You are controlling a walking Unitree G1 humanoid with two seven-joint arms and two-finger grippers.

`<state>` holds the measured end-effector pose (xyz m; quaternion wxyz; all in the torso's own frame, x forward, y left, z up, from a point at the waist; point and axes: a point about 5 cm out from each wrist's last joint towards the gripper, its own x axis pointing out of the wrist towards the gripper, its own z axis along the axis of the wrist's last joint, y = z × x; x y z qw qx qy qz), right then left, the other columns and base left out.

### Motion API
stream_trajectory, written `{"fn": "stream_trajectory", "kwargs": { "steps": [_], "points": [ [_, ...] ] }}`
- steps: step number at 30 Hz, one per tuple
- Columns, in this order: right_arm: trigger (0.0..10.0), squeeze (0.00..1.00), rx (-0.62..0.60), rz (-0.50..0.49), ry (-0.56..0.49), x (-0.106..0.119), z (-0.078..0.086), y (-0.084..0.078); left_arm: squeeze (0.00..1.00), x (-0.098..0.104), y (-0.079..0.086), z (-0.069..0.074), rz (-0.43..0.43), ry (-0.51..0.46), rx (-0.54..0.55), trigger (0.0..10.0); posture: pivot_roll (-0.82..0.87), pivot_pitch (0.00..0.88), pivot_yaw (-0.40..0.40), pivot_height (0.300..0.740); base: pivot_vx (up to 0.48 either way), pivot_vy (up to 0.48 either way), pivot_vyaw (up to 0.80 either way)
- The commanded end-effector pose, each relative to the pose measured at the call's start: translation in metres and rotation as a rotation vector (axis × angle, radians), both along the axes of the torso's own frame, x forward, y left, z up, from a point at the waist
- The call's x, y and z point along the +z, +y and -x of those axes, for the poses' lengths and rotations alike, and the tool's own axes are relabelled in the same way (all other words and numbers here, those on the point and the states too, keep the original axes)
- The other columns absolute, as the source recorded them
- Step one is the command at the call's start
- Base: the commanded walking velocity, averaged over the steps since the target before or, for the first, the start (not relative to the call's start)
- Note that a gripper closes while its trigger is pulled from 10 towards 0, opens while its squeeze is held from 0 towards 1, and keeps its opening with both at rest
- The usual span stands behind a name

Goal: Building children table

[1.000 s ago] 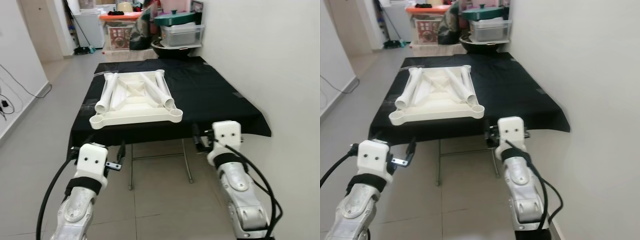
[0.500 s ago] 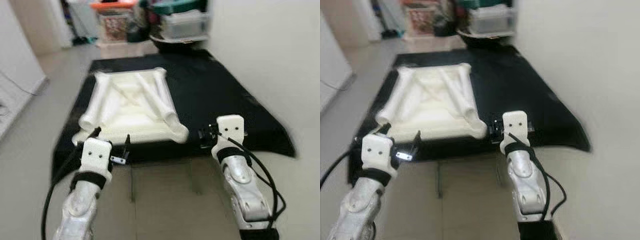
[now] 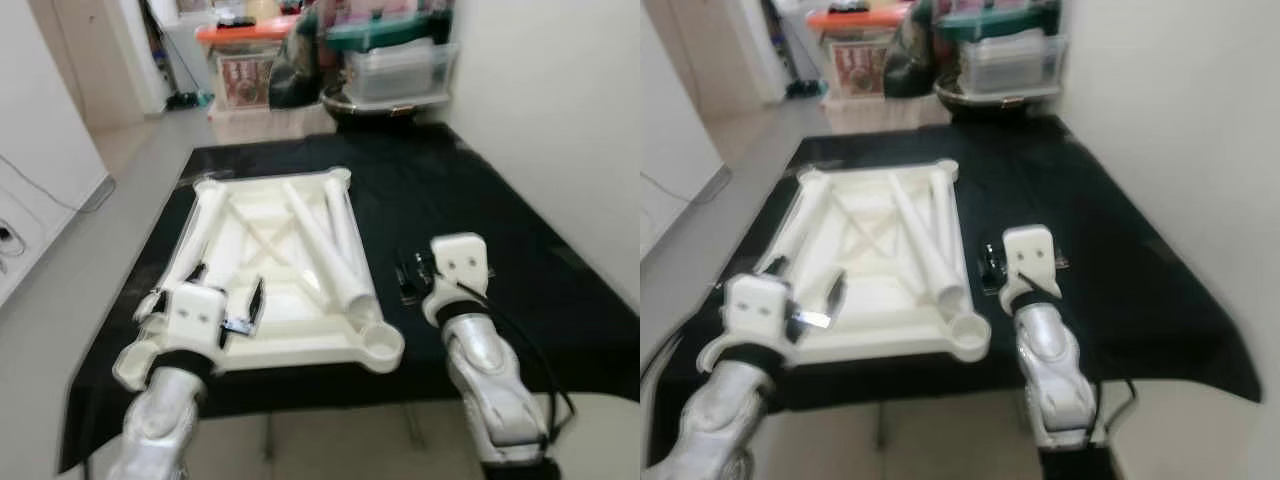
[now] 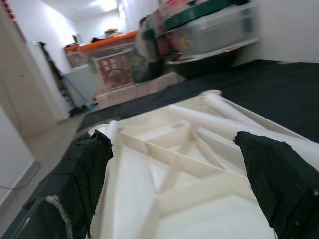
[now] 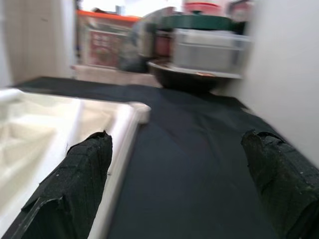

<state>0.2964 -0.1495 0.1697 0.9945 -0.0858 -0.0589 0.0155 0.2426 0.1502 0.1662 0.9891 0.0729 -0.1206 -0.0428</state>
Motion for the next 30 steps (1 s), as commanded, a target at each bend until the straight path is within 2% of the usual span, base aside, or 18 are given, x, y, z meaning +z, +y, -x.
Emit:
{"fn": "stream_trajectory", "kwargs": {
  "steps": [1, 4, 5, 6, 12, 18, 23, 27, 30],
  "points": [
    [10.0, 0.0, 0.046, -0.026, 0.014, 0.0, -0.001, 0.009, 0.0, -0.003, 0.005, -0.001, -0.009, 0.023, 0.019, 10.0, 0.0, 0.0, 0.014, 0.74, 0.0, 0.0, 0.0],
    [10.0, 0.0, 0.054, -0.03, 0.016, 0.0, -0.001, 0.009, 0.0, -0.003, 0.004, -0.001, -0.009, 0.022, 0.018, 10.0, 0.0, 0.0, 0.014, 0.74, 0.0, 0.0, 0.0],
    [10.0, 0.0, 0.107, -0.042, 0.03, -0.001, -0.002, 0.014, 0.0, -0.005, 0.008, -0.002, -0.015, 0.039, 0.046, 10.0, 0.0, 0.0, 0.013, 0.74, 0.0, 0.0, 0.0],
    [10.0, 0.0, 0.107, -0.042, 0.03, -0.001, -0.002, 0.014, 0.0, -0.005, 0.008, -0.002, -0.015, 0.039, 0.046, 10.0, 0.0, 0.0, 0.013, 0.74, 0.0, 0.0, 0.0],
    [10.0, 0.0, 0.219, -0.051, 0.145, -0.012, -0.005, 0.021, 0.0, -0.021, 0.03, -0.006, -0.065, 0.144, 0.203, 10.0, 0.0, 0.0, 0.006, 0.74, 0.0, 0.0, 0.0],
    [10.0, 0.0, 0.269, -0.08, 0.215, -0.016, 0.001, 0.022, 0.0, -0.024, 0.034, -0.006, -0.052, 0.17, 0.225, 10.0, -0.01, 0.0, 0.011, 0.74, 0.0, 0.0, 0.0],
    [10.0, 0.0, 0.326, -0.174, 0.235, -0.005, -0.005, 0.021, 0.0, -0.028, 0.032, -0.007, -0.063, 0.196, 0.229, 10.0, -0.02, 0.0, 0.022, 0.74, 0.0, 0.0, 0.0],
    [10.0, 0.0, 0.339, -0.142, 0.23, 0.002, -0.011, 0.02, 0.0, -0.032, 0.033, -0.007, -0.105, 0.213, 0.242, 10.0, -0.01, 0.0, 0.016, 0.74, 0.0, 0.0, 0.0],
    [10.0, 0.0, 0.41, -0.101, 0.235, 0.018, -0.021, 0.025, 0.0, -0.032, 0.034, -0.007, -0.094, 0.215, 0.25, 10.0, 0.0, 0.0, 0.0, 0.74, 0.0, 0.0, 0.0]
  ]
}}
